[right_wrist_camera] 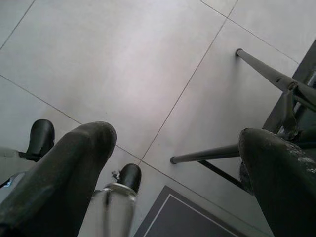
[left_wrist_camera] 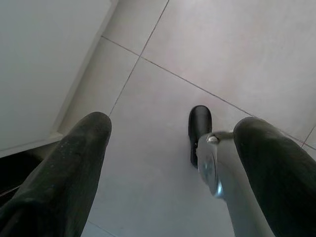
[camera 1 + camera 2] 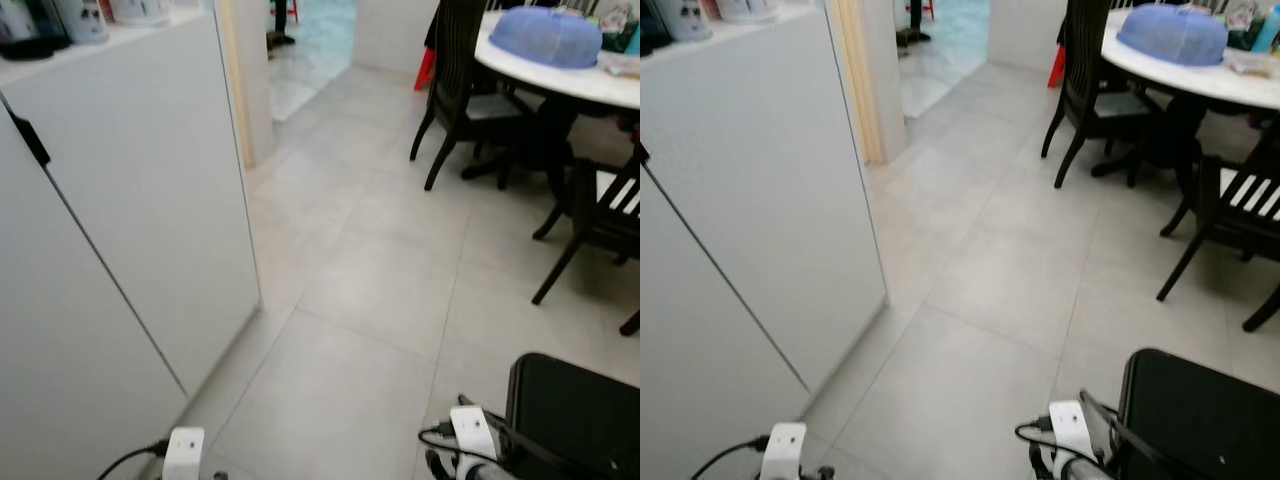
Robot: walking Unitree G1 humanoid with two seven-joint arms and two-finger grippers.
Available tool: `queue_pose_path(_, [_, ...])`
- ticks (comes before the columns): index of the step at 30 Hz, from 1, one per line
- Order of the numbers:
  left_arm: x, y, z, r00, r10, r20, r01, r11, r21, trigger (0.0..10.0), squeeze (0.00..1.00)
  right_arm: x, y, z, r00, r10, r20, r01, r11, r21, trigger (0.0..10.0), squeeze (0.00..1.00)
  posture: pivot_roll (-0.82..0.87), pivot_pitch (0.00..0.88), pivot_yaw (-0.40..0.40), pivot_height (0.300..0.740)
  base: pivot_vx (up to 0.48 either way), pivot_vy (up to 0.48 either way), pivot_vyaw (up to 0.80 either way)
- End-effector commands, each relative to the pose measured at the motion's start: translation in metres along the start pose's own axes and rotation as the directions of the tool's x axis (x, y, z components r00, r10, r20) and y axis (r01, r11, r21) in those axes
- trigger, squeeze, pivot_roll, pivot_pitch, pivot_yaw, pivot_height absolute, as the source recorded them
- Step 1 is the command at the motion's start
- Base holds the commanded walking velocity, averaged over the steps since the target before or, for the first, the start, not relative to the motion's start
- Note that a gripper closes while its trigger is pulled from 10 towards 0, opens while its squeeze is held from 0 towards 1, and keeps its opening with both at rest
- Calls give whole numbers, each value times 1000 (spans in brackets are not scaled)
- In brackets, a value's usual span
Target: Restocking fridge
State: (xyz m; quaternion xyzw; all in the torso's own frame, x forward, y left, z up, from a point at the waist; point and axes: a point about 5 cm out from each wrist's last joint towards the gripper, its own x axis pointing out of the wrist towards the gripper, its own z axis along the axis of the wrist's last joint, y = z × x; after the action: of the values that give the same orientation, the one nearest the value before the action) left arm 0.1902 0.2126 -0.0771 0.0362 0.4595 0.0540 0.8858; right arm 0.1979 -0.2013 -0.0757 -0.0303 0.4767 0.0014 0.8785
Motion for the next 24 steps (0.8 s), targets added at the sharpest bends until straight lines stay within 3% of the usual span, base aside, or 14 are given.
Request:
queue_pose_path(1, [-1,-2,-7,999,-11,-30,12,1000,21,10000,0,0,-3,1,1000,-10,-1,10,1000,6,10000,0,-34,0,-46,740,0,0,800])
queue_pose_path(24, [-1,0,-9,999,-15,-52,17,999,39,10000,0,0,-3,7,1000,13,-7,-14,1000,-28,10000,0,-15,0,-60,740,0,0,800])
